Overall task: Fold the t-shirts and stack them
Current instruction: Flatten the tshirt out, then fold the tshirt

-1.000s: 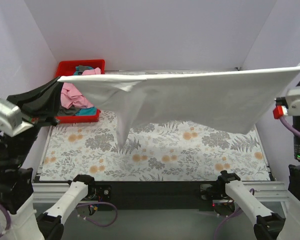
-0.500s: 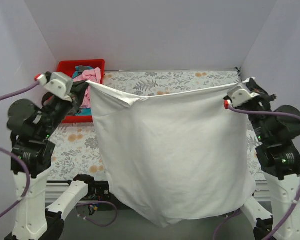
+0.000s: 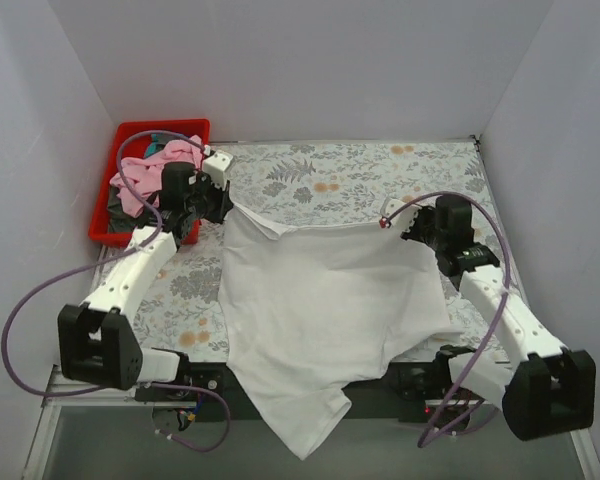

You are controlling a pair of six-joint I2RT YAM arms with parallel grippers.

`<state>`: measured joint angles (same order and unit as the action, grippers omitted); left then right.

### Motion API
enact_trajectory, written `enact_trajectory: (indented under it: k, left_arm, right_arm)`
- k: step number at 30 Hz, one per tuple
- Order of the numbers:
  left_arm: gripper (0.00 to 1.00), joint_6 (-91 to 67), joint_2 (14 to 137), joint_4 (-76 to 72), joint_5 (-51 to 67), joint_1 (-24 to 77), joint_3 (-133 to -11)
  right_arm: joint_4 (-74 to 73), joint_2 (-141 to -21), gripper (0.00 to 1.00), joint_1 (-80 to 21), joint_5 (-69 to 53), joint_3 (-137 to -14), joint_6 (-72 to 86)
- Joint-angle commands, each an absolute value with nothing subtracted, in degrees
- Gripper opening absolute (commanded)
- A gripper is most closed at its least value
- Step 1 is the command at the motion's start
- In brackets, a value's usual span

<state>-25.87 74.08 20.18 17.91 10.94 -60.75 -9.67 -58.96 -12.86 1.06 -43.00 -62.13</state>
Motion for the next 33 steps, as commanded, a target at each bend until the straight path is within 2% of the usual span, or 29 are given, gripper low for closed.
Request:
enact_trajectory:
  k: [1,7,12,16,23,33]
  left_arm:
    - [0.0,-24.4,85.0,12.0,16.1,10.8,-65.4]
    - [0.0,-23.4,104.9,11.4,13.1,10.8,-80.0]
    - [0.0,-22.7,113.9,11.7,10.3,10.8,-88.6]
    - [0.0,-22.0,118.1,13.5,8.7,10.8,-93.2]
    - [0.0,-25.0,114.0,17.7,14.1,11.0,-90.8]
    - [0.0,-26.2,97.9,29.9,18.5,12.9,-78.9]
  right_arm:
    - [2.4,-66.5,0.01,-11.8,-1.1,-44.4,-62.6]
    - [5.9,-84.7,0.01,-8.6,-1.1,-53.6,-61.2]
    - [5.9,-95.3,0.01,-6.0,-2.2,-62.5,-61.0]
    - [5.8,-99.3,0.01,-5.1,-2.5,-65.7,-61.6]
    - [3.3,-98.7,0.01,-4.7,-4.4,-65.4,-61.8]
    - [0.1,-93.4,0.01,-2.6,-8.4,-61.7,-63.5]
